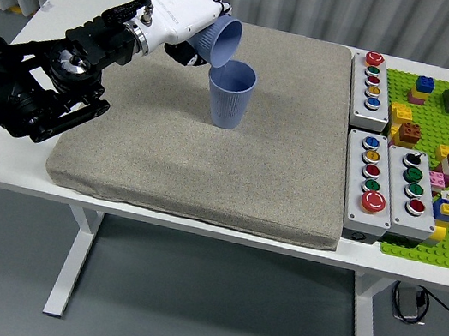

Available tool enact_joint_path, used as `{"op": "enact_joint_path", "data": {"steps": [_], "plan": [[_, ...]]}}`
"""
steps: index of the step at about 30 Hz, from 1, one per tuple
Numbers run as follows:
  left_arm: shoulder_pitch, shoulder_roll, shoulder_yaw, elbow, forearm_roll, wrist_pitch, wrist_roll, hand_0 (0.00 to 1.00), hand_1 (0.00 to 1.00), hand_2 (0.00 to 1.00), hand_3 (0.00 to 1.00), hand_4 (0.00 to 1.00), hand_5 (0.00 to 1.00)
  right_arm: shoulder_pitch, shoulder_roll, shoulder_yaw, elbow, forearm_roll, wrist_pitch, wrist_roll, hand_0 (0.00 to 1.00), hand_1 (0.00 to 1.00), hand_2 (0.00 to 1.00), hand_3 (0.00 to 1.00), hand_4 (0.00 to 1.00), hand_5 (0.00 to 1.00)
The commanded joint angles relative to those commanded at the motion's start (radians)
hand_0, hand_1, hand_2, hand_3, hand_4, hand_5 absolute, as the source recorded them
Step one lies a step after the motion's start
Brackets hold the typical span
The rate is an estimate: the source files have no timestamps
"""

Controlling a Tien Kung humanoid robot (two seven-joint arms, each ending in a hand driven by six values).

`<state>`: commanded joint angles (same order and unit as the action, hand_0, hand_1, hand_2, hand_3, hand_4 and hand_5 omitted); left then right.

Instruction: Pick cup pour cup place

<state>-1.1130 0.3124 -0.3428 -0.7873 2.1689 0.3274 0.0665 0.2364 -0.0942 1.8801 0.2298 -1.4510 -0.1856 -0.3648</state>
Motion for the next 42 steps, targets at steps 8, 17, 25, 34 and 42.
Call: {"op": "enact_joint_path", "data": {"steps": [8,17,25,34,42], "plan": [[-0.008,0.001,0.015,-0.005,0.011,0.004,0.010,0.390,0.473,0.533,0.536,0.755,0.199,-0.001,0.000,0.000,0.000,0.001,0.000,0.000,0.693,0.662,0.615,0.613,0.002,0.323],[-0.005,0.001,0.012,-0.022,0.012,0.005,0.009,0.391,0.473,0.532,0.536,0.754,0.200,0.000,0.001,0.002,0.000,0.000,0.000,-0.001,0.693,0.662,0.615,0.613,0.002,0.322],[0.003,0.005,-0.001,-0.022,-0.037,0.015,0.000,0.392,0.473,0.533,0.535,0.754,0.200,0.004,0.001,-0.002,-0.001,0.009,-0.001,0.001,0.693,0.663,0.615,0.613,0.002,0.323],[0.046,0.053,-0.140,-0.100,-0.348,0.022,-0.041,0.393,0.474,0.534,0.535,0.752,0.200,0.002,0.002,0.000,0.000,0.008,-0.001,0.000,0.693,0.662,0.615,0.613,0.002,0.322],[0.147,0.107,-0.353,-0.214,-0.677,-0.030,-0.053,0.399,0.475,0.534,0.534,0.749,0.197,-0.006,0.005,0.006,0.001,0.001,0.000,-0.003,0.693,0.662,0.615,0.613,0.002,0.322]]}}
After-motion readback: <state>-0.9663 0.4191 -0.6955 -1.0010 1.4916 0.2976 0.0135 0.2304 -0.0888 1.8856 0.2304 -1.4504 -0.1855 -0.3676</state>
